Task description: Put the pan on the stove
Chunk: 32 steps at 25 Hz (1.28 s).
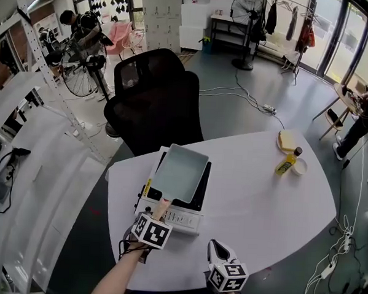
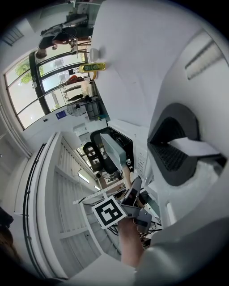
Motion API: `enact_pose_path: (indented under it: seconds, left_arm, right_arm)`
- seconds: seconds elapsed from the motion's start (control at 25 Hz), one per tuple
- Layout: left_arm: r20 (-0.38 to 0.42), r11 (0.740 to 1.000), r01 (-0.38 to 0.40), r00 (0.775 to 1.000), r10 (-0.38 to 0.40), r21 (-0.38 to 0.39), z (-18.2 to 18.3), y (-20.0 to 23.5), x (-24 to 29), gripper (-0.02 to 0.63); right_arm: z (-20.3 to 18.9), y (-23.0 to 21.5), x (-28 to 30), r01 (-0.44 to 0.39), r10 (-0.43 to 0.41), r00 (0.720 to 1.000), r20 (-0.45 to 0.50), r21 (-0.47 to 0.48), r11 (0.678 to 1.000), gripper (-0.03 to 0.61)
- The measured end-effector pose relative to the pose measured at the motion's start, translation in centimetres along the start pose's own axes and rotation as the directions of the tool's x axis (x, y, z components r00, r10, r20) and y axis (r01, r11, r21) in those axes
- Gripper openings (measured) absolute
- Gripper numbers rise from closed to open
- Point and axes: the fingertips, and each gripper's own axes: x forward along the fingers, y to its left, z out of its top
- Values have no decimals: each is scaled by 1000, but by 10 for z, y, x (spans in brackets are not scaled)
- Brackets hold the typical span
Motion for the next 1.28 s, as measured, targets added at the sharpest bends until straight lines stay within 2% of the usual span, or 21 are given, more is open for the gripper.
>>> enact_pose_path:
  seconds: [0.16,0.28,0.4,0.52,0.8,1.0,1.16,1.28]
  left_arm:
    - [15,1000,2,1000,-2,0,1,2,-3,88]
    - [27,999,38,999,-37,-18,4,-1,-6,108]
    - [42,997,72,997,-71,-25,7,-2,-6,185]
    - [56,996,89,995,-88,-27,7,-5,-7,212]
    - [98,993,117,989,-114,-23,9,-5,-4,332]
    - [144,990,144,979,-142,-3,16,-8,-10,376]
    - [201,984,181,963,-179,9,24,-10,-20,409]
    - [205,981,192,960,-190,13,25,-8,-24,416]
  right_arm:
    - [1,0,-3,9,-9,1000,6,0,1000,2]
    - [0,0,-5,14,-14,1000,8,2,1000,2]
    - [-1,1,-3,14,-14,1000,10,2,1000,2]
    - [-2,3,-2,10,-10,1000,10,0,1000,2]
    - [-7,5,-2,18,-18,1000,5,3,1000,2]
    - [-5,8,-1,19,-19,1000,10,-1,1000,2]
    - [-2,12,-2,21,-20,1000,17,-5,1000,2]
    - [0,16,-1,19,-19,1000,20,-13,1000,2]
